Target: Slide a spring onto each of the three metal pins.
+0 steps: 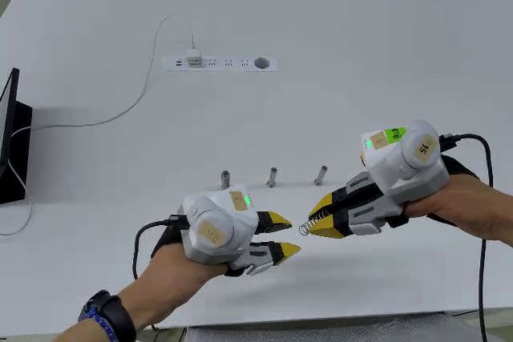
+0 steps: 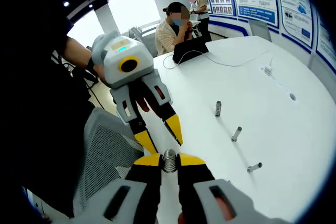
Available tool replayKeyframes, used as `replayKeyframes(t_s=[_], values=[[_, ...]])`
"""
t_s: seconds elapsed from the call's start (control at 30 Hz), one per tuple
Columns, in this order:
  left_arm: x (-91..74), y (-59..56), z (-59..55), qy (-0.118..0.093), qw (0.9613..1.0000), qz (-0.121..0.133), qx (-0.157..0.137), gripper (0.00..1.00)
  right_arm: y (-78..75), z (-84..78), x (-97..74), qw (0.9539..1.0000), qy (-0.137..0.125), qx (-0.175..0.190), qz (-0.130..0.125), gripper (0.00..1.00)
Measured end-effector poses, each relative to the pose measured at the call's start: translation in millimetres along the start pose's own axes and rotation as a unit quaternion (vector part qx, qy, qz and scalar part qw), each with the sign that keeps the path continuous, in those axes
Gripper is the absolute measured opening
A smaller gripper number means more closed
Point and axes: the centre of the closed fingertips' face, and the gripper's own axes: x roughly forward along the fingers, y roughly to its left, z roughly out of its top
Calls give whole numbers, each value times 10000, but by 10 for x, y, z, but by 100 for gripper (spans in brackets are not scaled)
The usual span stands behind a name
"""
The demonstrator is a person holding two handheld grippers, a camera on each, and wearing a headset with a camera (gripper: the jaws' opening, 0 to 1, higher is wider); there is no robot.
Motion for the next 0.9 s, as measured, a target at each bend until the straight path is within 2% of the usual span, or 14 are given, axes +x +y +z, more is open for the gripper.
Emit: replayKeyframes(t_s=[0.27, 0.57, 0.9], values=[[-73, 169, -111, 37, 9993, 319, -214, 27, -87, -126, -8, 9997, 78, -10, -230, 13], [-175, 362, -210, 75, 9969, 648, -433, 32, -261, -304, 6, 9974, 357, 92, -619, 13], [-271, 501, -250, 62, 9940, 922, -581, 36, -438, -337, 14, 9951, 462, 135, -867, 13]])
